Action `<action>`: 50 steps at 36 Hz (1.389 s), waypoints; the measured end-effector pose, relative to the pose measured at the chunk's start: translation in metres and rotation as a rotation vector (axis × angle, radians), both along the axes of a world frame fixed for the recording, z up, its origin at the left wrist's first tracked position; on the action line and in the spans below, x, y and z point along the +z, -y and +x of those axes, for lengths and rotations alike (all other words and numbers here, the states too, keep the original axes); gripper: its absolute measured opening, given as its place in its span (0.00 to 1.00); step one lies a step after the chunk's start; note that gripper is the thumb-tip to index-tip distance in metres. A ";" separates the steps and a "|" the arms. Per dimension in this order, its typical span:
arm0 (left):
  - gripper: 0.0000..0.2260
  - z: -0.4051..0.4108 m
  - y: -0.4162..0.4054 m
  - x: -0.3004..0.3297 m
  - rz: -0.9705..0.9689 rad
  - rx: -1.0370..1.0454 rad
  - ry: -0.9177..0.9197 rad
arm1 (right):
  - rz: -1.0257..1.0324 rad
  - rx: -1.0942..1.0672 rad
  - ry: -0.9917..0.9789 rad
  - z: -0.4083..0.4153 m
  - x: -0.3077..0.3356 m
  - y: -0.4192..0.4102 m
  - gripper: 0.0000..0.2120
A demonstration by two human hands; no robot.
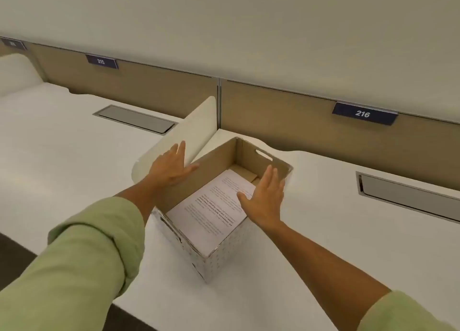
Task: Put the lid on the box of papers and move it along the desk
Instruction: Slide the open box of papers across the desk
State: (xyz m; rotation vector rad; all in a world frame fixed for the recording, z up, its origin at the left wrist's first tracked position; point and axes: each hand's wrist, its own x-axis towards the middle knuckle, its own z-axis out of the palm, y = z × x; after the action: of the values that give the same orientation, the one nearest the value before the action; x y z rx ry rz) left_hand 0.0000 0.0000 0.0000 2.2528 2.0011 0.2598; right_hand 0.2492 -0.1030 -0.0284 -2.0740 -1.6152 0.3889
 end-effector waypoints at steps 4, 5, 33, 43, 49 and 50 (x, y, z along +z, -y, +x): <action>0.42 -0.003 -0.005 -0.015 -0.127 0.022 0.057 | -0.070 -0.091 -0.274 -0.013 -0.008 0.008 0.56; 0.42 -0.003 -0.008 -0.019 -0.171 0.016 0.096 | -0.087 -0.112 -0.389 -0.016 -0.010 0.010 0.56; 0.13 0.017 0.029 0.006 -0.103 0.044 0.340 | -0.172 -0.082 -0.777 -0.010 -0.002 0.049 0.49; 0.14 0.061 0.082 0.043 -0.028 0.030 0.262 | -0.083 -0.089 -0.862 0.047 0.033 0.086 0.45; 0.12 0.099 0.124 0.059 -0.015 -0.031 0.241 | -0.027 -0.075 -0.866 0.099 0.052 0.122 0.43; 0.12 0.105 0.131 0.063 -0.009 -0.042 0.234 | -0.018 -0.072 -0.866 0.108 0.055 0.129 0.42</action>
State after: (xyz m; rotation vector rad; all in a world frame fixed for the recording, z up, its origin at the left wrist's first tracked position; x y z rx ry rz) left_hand 0.1051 -0.1312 0.0629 2.1432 1.8310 0.4845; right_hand 0.3568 -0.2319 0.0268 -1.5991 -1.0004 1.0900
